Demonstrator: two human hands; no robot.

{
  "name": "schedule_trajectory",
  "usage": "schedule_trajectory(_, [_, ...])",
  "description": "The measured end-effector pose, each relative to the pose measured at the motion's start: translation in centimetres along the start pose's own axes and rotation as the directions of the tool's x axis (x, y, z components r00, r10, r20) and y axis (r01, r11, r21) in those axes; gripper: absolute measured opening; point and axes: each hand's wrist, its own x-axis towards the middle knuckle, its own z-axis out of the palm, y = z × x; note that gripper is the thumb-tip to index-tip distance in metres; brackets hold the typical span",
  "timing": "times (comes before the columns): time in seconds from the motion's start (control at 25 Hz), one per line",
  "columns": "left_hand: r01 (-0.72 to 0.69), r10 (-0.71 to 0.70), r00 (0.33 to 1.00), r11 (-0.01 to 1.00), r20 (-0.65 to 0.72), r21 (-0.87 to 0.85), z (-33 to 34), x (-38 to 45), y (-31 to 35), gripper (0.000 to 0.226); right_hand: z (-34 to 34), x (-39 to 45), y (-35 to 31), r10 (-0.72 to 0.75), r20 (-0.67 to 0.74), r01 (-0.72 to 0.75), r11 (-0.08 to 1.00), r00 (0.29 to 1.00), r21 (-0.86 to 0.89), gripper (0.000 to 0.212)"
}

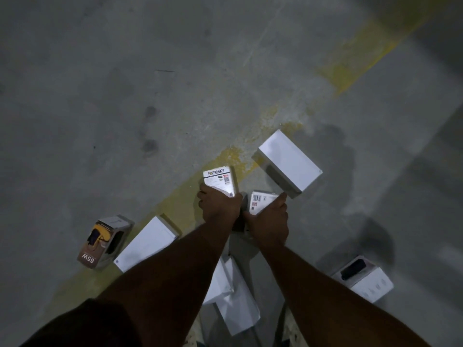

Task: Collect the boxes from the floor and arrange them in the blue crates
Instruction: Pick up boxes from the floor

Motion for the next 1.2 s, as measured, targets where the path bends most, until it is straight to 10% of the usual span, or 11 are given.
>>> schedule_trajectory(0.28, [0.047,0.02,0.965,0.968,0.262,-0.246,-2.3,-1.5,-2.0,0.082,-3.1,-0.5,-1.6,-0.076,-0.038,0.079,0.993,0.996,0.085,0.105])
schedule_trajectory(0.6, [0.317,0.071,0.71,0.856,0.701,-0.408,-17.1,-14.9,4.9,0.033,-16.9,-12.5,-4.3,-0.159,-0.024,0.155,0.902,0.987,0.402,0.072])
schedule_trajectory(0.96, [0.101,0.199,0.807,0.881,0.555,-0.463,-33.4,-37.0,11.4,0.081,-37.7,-30.5,-9.6,-0.14,-0.13,0.188,0.839,0.982,0.511,0.049])
schedule_trajectory(1.2, [-0.049,0.323,0.846,0.84,0.425,-0.54,-41.8,-49.5,14.1,0.05,-47.6,-41.1,-10.6,-0.221,-0.258,0.33,0.776,0.941,0.537,0.06])
